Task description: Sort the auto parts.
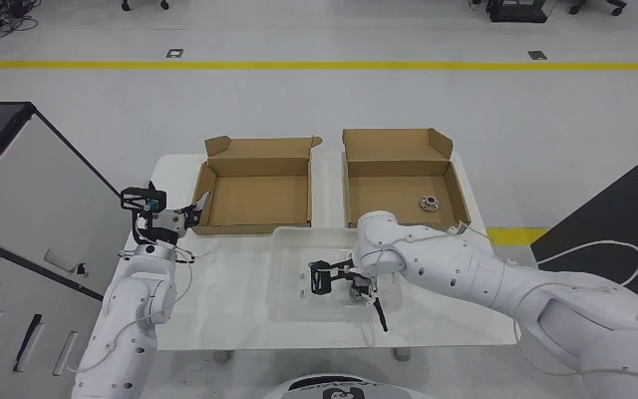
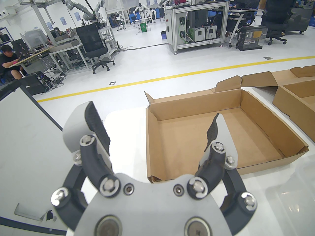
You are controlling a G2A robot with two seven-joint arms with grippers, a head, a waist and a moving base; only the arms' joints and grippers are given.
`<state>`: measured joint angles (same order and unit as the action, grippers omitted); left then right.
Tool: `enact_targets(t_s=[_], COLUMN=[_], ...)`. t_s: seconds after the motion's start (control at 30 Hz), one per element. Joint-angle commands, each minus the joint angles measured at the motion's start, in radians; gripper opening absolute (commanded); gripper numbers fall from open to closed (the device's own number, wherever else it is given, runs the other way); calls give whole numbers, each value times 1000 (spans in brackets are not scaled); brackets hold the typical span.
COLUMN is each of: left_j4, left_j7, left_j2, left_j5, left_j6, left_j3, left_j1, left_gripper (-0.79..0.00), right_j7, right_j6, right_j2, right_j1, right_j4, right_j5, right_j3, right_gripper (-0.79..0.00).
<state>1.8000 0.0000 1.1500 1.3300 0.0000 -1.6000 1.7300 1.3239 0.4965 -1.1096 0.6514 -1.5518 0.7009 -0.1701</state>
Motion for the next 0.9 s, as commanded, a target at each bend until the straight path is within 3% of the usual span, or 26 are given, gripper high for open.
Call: enact_targets(t_s=[0.0,0.43,0.87], left_j4=[0,0,0], left_j7=[0,0,0], left_j2=[0,0,0], left_j5=[0,0,0], left_j6=[0,0,0], left_j3=[0,0,0], left_j1=[0,0,0], left_gripper=[0,0,0], right_j7=[1,48,132], right_j6=[-1,-49,-132], right_j2=[-2,32,199], right_j1=[0,-90,-123], right_j4=[2,-73,-325], right_j5=[-3,-160,-369], right_j3=[0,-23,-255], right_gripper=[-785,-785,-785])
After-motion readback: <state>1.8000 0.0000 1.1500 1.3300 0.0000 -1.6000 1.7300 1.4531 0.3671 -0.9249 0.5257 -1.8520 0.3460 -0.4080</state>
